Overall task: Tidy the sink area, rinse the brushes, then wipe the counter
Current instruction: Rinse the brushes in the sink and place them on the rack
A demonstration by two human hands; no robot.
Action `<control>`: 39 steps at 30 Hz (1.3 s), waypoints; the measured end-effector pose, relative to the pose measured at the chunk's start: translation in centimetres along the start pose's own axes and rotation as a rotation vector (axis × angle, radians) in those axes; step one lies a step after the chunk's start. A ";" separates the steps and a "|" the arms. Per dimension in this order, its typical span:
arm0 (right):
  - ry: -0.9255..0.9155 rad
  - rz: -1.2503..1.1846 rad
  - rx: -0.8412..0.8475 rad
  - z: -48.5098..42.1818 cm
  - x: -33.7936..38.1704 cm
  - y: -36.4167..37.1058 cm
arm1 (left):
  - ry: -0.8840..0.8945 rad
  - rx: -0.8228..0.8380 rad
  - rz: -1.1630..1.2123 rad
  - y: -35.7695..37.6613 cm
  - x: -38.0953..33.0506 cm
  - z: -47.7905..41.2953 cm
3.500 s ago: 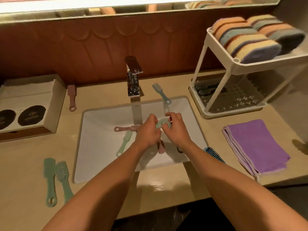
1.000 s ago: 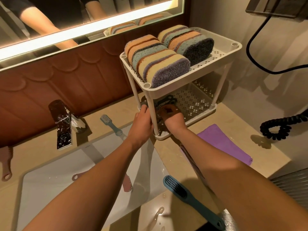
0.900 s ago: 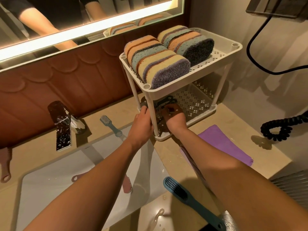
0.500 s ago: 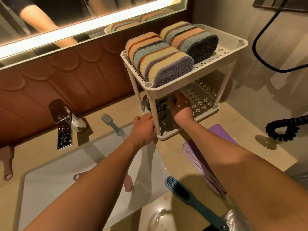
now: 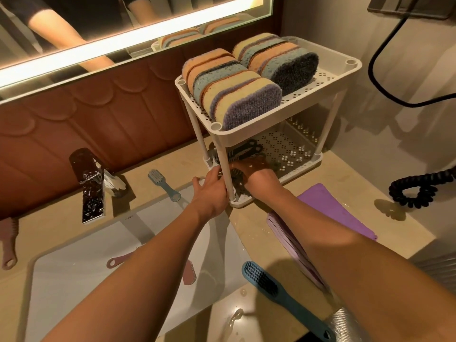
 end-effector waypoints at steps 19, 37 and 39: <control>0.134 -0.013 -0.020 1.2 -0.3 1.3 | -0.038 0.101 -0.019 0.7 0.2 -0.5; 0.174 0.013 -0.124 1.1 -0.8 3.0 | -0.045 0.070 -0.006 1.4 0.6 -0.7; 0.175 0.013 -0.141 1.1 -0.9 3.1 | -0.046 0.071 -0.009 1.6 0.7 -0.8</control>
Point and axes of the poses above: each hand's wrist, its own z-axis away from the middle knuckle, its own y-axis out of the palm, x = y × z, the point moved 2 cm from there along -z, towards the middle knuckle, and after that the axes turned 11 degrees about -x, right-handed, at the moved point
